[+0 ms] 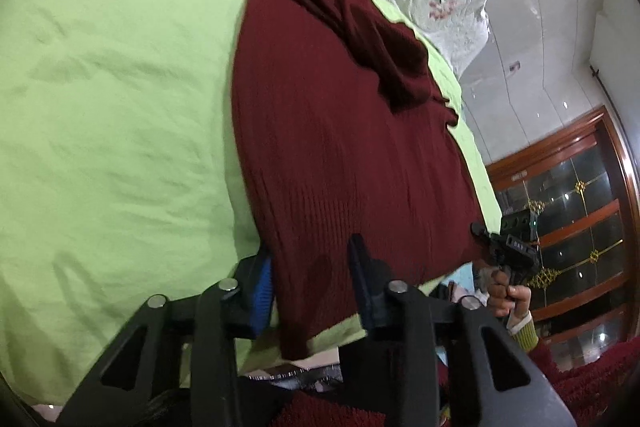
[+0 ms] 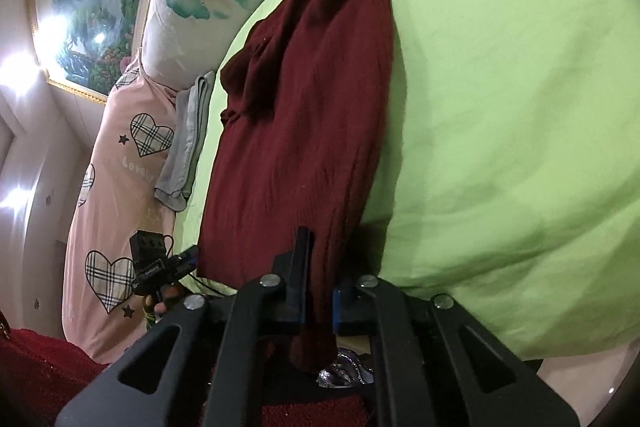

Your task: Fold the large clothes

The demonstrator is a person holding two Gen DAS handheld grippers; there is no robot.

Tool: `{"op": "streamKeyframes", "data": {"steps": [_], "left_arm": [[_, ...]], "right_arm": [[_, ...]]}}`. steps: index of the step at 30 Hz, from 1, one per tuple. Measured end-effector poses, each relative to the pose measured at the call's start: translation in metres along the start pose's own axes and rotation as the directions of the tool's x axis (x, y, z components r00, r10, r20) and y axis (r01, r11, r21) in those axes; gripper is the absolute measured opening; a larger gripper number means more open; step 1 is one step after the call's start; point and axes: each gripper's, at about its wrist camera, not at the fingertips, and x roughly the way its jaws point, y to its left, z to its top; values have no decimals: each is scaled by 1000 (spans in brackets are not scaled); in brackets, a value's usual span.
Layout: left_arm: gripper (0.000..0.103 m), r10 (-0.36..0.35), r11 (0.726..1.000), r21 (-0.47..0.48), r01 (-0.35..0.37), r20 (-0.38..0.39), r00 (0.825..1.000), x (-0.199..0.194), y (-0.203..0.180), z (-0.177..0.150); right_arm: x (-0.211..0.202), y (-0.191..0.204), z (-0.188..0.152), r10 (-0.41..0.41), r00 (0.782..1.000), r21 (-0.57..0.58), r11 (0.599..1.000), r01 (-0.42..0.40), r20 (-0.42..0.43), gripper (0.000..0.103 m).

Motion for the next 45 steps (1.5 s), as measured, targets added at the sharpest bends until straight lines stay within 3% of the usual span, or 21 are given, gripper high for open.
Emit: {"op": "streamKeyframes", "data": {"steps": [2, 4, 5, 7, 10, 17, 22, 25, 30, 33, 37, 42, 45], "left_arm": [[33, -5, 1000, 7, 5, -13, 1000, 2, -3, -1], [22, 2, 1000, 11, -2, -11, 1000, 3, -3, -1], [1, 12, 1000, 6, -12, -16, 1000, 5, -2, 0], [3, 24, 1000, -4, -24, -9, 1000, 5, 0, -1], [3, 11, 1000, -8, -10, 79, 997, -8, -7, -1], [2, -36, 999, -2, 37, 240, 970, -36, -34, 25], [2, -73, 997, 49, 58, 379, 922, -62, -63, 77], [2, -104, 994, 72, 81, 432, 896, -65, -79, 124], [2, -44, 999, 48, 24, 480, 876, -41, -92, 209], [2, 7, 1000, 10, -14, 479, 878, -7, -87, 260], [2, 98, 995, -34, -92, 418, 903, 50, -69, 311], [3, 186, 981, -109, -159, 334, 924, 105, -26, 340], [6, 205, 975, -138, -173, 277, 939, 127, -8, 343]], "right_arm": [[1, 4, -1, 10, 1000, -10, 1000, -10, -15, 9], [1, 5, -2, -2, 1000, -20, 1000, 2, -13, 9], [0, 5, -2, -5, 1000, -21, 1000, 5, -9, 9], [-3, 7, -1, -15, 1000, -37, 999, 15, 9, 6], [-11, 16, 2, 15, 999, -60, 998, -13, 48, 5], [-32, 41, 25, 144, 979, -93, 987, -131, 145, 5], [-42, 71, 59, 174, 965, -163, 976, -143, 196, 5], [-48, 87, 94, 189, 952, -211, 968, -139, 240, 5], [-37, 90, 172, 131, 945, -201, 977, -71, 301, 5], [-15, 72, 219, 55, 948, -130, 991, -15, 313, 5], [28, 38, 265, -96, 953, -17, 994, 105, 286, 5], [82, -1, 291, -249, 952, 60, 968, 243, 178, 5], [91, -15, 291, -243, 958, 96, 968, 230, 154, 8]]}}
